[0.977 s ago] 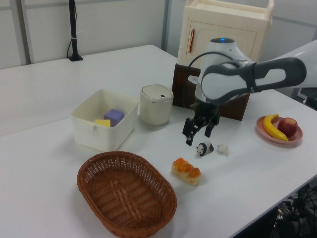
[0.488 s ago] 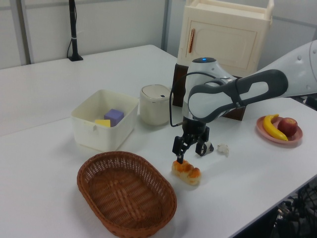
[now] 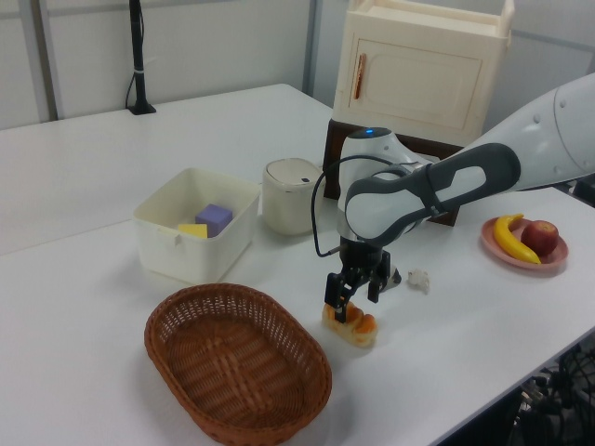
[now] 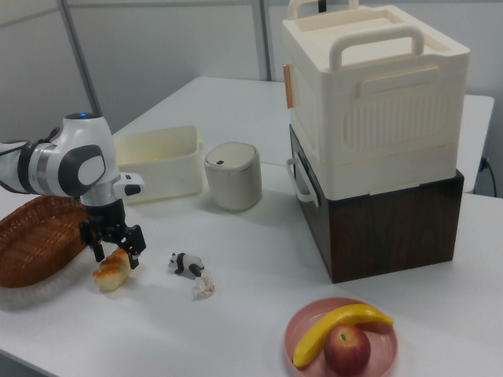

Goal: Put the bread in the basket
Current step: 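Lower the open gripper over the orange-topped bread and close on it, then lift the bread and carry it over the wicker basket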

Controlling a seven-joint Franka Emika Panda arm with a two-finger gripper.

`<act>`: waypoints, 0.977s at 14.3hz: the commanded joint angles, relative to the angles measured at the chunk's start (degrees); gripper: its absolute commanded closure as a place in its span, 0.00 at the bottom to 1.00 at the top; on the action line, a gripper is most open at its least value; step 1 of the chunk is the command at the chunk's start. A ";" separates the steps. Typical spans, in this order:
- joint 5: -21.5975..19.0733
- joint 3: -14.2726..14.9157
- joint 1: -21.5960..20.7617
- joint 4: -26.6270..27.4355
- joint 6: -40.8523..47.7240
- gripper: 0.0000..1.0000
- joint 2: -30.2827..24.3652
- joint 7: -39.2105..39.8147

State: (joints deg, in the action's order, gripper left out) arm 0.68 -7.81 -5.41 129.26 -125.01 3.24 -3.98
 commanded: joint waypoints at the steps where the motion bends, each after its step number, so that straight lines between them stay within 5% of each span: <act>1: 2.13 0.26 -1.53 -0.23 -1.38 0.06 1.50 -1.30; 4: 7.13 0.26 -2.15 -0.58 -1.38 0.73 2.91 -1.30; 6: 8.46 0.26 -2.41 -1.28 -1.38 0.98 3.70 -1.30; 11: 8.99 0.26 -2.06 -3.75 0.64 1.00 3.71 0.89; 14: 9.78 0.26 -1.89 -6.90 6.33 1.00 3.53 8.53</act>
State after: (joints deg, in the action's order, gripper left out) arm 9.16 -7.83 -7.07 125.82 -124.44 6.75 -1.37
